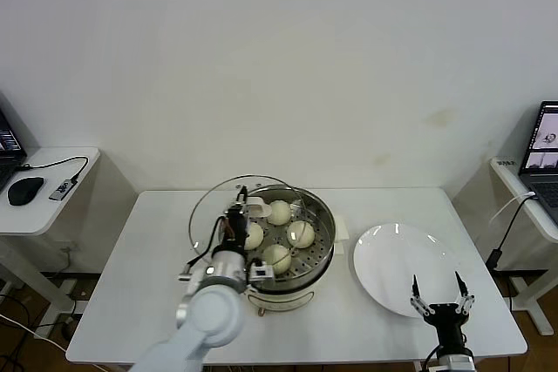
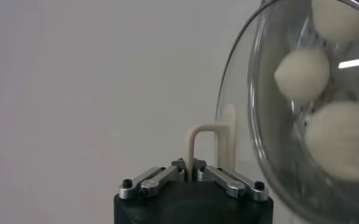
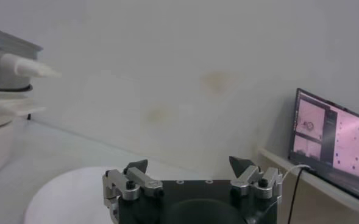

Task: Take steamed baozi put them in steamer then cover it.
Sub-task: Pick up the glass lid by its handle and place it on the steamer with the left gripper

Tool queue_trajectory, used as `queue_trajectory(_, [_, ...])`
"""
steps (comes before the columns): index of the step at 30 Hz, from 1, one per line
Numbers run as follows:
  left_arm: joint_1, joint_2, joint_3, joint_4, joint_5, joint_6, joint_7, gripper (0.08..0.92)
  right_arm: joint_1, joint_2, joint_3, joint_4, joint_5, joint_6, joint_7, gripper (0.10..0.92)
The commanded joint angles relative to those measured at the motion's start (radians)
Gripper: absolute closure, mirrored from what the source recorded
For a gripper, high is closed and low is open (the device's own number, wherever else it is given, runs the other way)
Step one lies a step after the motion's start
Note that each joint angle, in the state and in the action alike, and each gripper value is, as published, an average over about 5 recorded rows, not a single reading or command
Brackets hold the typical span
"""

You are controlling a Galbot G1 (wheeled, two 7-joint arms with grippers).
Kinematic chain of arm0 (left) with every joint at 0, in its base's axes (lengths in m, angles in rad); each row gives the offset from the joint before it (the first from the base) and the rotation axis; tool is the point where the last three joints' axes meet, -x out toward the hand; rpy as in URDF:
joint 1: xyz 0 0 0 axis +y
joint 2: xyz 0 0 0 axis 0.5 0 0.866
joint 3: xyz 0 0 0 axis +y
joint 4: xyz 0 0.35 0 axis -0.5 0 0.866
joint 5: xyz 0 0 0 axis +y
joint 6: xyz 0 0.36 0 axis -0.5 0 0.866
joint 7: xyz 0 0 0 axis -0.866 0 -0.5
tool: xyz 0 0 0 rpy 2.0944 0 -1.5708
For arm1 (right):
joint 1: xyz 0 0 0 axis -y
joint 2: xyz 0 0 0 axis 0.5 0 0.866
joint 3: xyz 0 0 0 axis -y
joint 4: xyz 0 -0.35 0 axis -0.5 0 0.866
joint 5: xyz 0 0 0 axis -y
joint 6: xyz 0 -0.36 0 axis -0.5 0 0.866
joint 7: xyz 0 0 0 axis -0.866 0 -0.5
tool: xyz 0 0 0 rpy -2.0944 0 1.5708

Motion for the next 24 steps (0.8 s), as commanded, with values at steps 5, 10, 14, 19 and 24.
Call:
queue_trajectory(5, [-0.06,-0.168,0.106,0.064,0.145,0.05,0.096,0.862,0.001,0.011,-0.014,-0.016,-0.026,0.004,0.005,0.203])
queue_trajectory(10, [-0.047,-0.18,0.113,0.08,0.162,0.047,0.091,0.862,0.0,0.012,-0.019,-0.018,-0.031,0.007,0.005,0.203])
queue_trajectory(14, [-0.044,-0.18,0.111,0.091,0.172,0.044,0.089,0.862,-0.001,0.01,-0.02,-0.014,-0.03,0.009,0.004,0.203])
queue_trajectory(19, [-0.036,-0.18,0.105,0.104,0.195,0.036,0.086,0.862,-0.002,0.008,-0.019,-0.017,-0.026,0.011,0.002,0.203])
queue_trajectory(24, [-0.025,-0.178,0.101,0.111,0.205,0.031,0.082,0.862,-0.002,0.006,-0.026,-0.023,-0.019,0.011,-0.001,0.203])
